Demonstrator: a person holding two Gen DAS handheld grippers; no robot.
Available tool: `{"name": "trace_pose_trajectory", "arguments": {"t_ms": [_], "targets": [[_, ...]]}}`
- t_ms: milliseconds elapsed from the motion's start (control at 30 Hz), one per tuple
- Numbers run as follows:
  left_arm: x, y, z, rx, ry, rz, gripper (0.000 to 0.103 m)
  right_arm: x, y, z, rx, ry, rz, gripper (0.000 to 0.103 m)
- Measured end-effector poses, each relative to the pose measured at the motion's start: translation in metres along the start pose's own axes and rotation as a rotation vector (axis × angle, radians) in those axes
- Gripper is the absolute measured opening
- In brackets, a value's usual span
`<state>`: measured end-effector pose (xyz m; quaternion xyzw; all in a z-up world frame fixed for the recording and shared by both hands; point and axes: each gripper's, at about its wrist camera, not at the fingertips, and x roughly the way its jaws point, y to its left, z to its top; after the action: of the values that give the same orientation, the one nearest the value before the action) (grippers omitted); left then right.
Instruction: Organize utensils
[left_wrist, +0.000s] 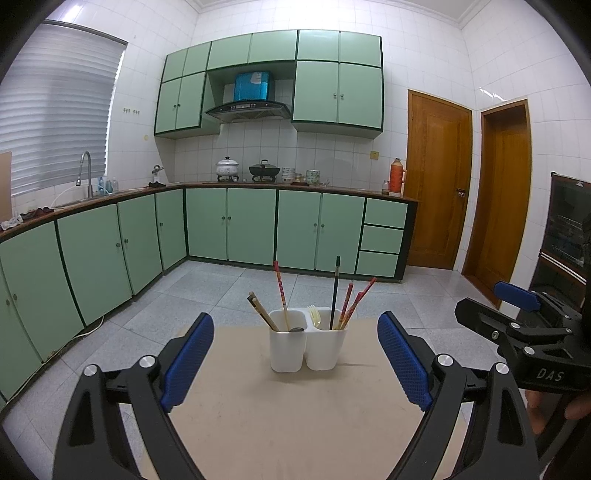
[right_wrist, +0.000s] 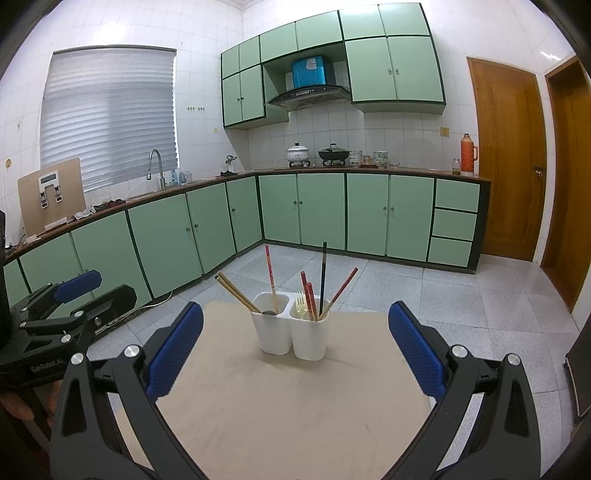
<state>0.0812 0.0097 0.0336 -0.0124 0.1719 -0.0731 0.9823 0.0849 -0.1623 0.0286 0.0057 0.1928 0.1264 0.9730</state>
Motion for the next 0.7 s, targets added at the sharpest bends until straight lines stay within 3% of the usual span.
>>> {"name": "trace_pose_trajectory", "arguments": {"t_ms": [700], "targets": [[0.0006,0.0005,0.0000,0.000,0.003,0.001,0.088,0.0003,0.0006,0.0000,-0.002,0.001,0.000,0.097]]}}
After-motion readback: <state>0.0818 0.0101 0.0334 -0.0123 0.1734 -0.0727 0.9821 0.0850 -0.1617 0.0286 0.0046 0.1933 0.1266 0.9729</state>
